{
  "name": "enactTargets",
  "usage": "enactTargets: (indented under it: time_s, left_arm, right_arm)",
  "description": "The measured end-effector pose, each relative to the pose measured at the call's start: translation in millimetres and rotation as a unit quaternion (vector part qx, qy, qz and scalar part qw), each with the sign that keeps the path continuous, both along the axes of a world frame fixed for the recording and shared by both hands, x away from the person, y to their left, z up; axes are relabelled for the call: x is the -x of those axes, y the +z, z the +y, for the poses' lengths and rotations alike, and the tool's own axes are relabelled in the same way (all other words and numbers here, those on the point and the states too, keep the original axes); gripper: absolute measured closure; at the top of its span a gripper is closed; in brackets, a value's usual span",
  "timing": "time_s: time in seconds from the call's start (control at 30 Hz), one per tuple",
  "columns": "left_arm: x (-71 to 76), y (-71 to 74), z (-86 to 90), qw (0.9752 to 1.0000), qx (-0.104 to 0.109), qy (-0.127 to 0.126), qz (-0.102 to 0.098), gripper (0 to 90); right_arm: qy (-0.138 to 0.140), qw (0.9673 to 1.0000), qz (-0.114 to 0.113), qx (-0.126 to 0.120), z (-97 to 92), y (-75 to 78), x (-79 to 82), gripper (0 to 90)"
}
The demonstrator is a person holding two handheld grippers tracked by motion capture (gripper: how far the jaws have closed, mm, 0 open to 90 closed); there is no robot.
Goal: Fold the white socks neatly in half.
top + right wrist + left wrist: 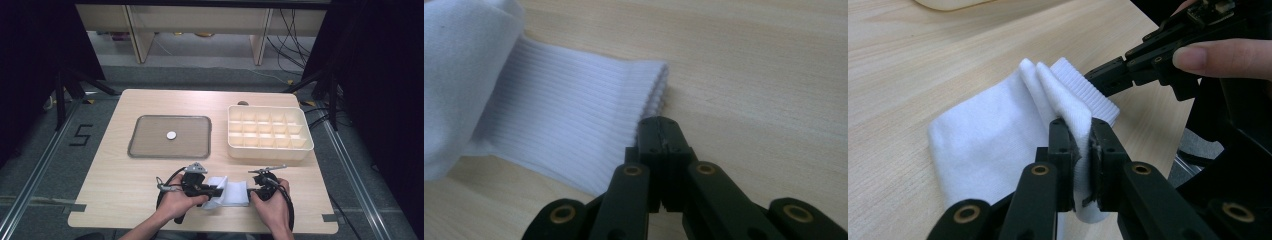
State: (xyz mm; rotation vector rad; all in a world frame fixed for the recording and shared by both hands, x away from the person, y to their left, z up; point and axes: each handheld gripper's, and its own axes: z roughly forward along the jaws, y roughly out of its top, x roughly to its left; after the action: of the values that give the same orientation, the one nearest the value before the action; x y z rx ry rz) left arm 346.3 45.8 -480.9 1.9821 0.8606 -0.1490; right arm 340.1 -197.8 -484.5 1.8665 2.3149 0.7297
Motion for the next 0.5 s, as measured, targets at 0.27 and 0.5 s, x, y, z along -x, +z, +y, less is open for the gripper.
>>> enactTargets:
  time_s: [0.27,0.5]
  left_arm:
    - [-1.4,-3.9,-3.5,0.9999,0.000,-0.008,-0.009,81.5]
    - [-4.0,-6.3,-4.3,0.9999,-0.004,-0.007,-0.008,81.3]
  right_arm:
    - [0.002,1.0000,0.001,0.001,0.8,0.1,0.1,89.7]
    - [0.017,0.9998,-0.008,-0.005,0.8,0.1,0.9,89.6]
